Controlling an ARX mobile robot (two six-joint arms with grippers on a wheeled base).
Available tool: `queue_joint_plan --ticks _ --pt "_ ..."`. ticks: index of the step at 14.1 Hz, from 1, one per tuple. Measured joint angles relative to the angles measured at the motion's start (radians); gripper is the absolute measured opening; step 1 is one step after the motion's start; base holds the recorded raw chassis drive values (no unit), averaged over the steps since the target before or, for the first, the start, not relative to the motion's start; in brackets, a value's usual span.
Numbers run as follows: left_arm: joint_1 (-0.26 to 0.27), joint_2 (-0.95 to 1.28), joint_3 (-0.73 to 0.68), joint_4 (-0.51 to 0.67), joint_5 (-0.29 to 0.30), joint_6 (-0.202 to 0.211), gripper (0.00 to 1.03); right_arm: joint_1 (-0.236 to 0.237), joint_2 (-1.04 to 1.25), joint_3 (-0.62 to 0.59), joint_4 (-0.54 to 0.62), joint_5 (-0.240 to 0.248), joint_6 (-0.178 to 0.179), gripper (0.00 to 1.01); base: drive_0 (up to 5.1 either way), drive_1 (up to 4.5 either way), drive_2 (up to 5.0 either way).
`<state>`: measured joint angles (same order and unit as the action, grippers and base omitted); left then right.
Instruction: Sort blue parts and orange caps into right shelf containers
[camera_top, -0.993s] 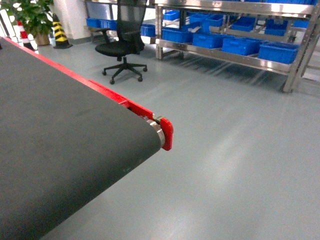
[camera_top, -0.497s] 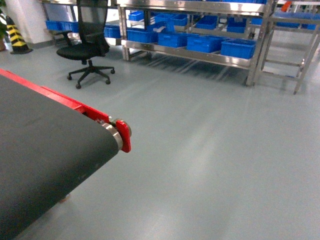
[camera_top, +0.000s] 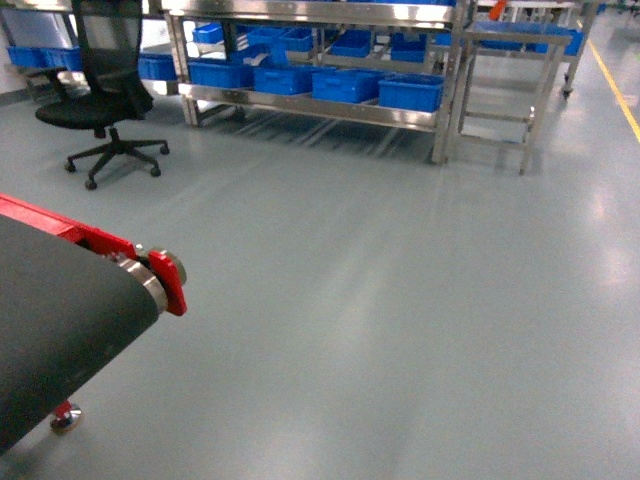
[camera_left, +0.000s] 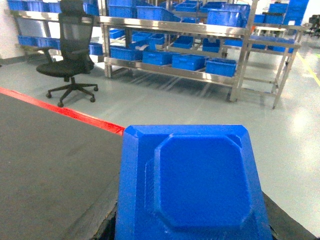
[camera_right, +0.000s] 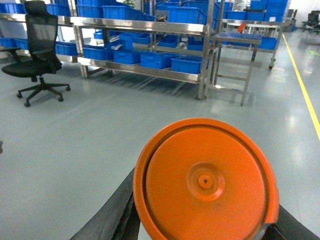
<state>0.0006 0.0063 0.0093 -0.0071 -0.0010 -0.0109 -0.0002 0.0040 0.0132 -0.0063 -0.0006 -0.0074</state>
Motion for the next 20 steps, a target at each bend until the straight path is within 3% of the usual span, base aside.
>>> queue_joint_plan --ticks 20 --pt "0.0 0.0 0.0 0.0 0.0 0.0 0.44 0.0 0.0 0.0 0.0 0.0 0.0 0.44 -1.6 -1.57 -1.6"
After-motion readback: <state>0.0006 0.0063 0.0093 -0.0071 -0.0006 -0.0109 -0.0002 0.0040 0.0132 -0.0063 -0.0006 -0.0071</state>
